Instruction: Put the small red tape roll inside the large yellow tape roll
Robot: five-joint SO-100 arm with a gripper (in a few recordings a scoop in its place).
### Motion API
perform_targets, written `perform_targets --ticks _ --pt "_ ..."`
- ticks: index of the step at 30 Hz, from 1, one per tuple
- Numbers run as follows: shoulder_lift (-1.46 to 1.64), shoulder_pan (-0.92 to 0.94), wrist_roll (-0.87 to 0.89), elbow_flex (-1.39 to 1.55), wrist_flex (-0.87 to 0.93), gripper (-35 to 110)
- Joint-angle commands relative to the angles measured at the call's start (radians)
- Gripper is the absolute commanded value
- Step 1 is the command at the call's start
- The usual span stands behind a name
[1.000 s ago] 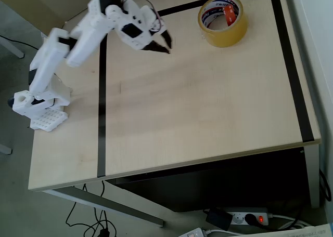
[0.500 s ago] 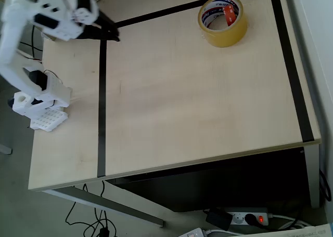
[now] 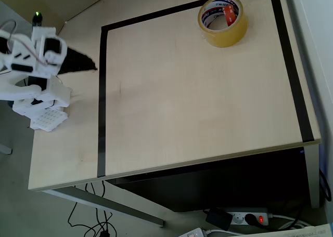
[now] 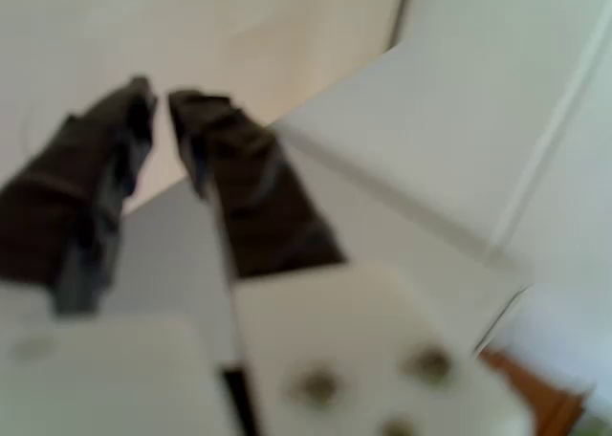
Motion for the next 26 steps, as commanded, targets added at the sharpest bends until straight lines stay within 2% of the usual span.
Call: perform_targets --ticks 1,4,10,17,26 --pt "0.141 0.005 0.037 0.083 0.015 0" --pt "0.295 -0.021 0.038 0.241 0.051 0" --pt "0.296 -0.048 0.1 0.397 0.092 0" --pt "0.298 -0.067 0.103 0.578 0.038 0" --pt "0.298 -0.031 0.103 0.591 0.031 0"
